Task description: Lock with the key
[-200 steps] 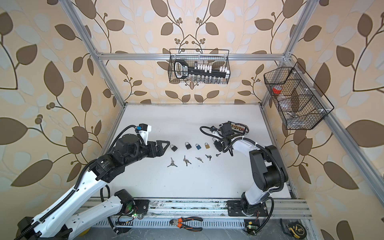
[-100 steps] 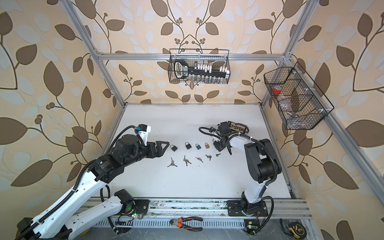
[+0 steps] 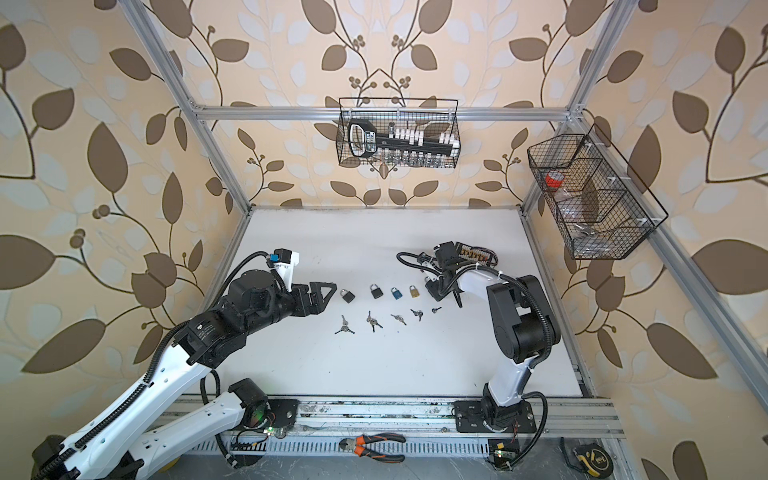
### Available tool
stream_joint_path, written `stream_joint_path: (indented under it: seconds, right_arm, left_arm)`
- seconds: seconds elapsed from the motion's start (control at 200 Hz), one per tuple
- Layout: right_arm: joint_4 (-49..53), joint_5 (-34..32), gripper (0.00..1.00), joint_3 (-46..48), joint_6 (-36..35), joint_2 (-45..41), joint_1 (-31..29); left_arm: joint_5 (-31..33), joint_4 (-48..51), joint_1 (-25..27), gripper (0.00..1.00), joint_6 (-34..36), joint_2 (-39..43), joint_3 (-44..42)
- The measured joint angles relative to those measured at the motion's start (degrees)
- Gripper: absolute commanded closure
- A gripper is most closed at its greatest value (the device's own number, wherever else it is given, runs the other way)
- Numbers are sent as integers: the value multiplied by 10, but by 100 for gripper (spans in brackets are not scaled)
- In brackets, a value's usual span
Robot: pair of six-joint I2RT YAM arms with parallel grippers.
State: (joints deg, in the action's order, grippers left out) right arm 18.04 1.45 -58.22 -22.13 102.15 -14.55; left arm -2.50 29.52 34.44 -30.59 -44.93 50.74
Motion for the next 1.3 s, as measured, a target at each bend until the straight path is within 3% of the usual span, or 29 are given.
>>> stream_joint_path:
  seconds: [0.48, 0.64, 0.78, 0.935, 1.06, 1.16, 1.3]
  right_arm:
    - [9, -4, 61, 2, 3, -24, 0]
    - [-39, -16, 33, 30, 24, -125, 1]
    - [-158, -22, 4, 101, 56, -249, 5]
    - [-282, -47, 0, 174, 103, -313, 14]
    - [-343, -77, 0, 218, 140, -317, 35]
    - [-374, -92, 0, 248, 169, -316, 58]
    - [-427, -111, 0, 287, 188, -301, 75]
  left_arm:
    - [2, 0, 0, 1, 0, 5, 0]
    - [33, 0, 0, 1, 4, 4, 0]
    - [101, -26, 0, 1, 21, 13, -16]
    - [204, -101, 0, 1, 78, 32, -76]
    - [285, -233, -13, 1, 162, 34, -173]
    - [295, -282, -61, 1, 195, 17, -226]
    - [294, -340, -141, 1, 203, -51, -235]
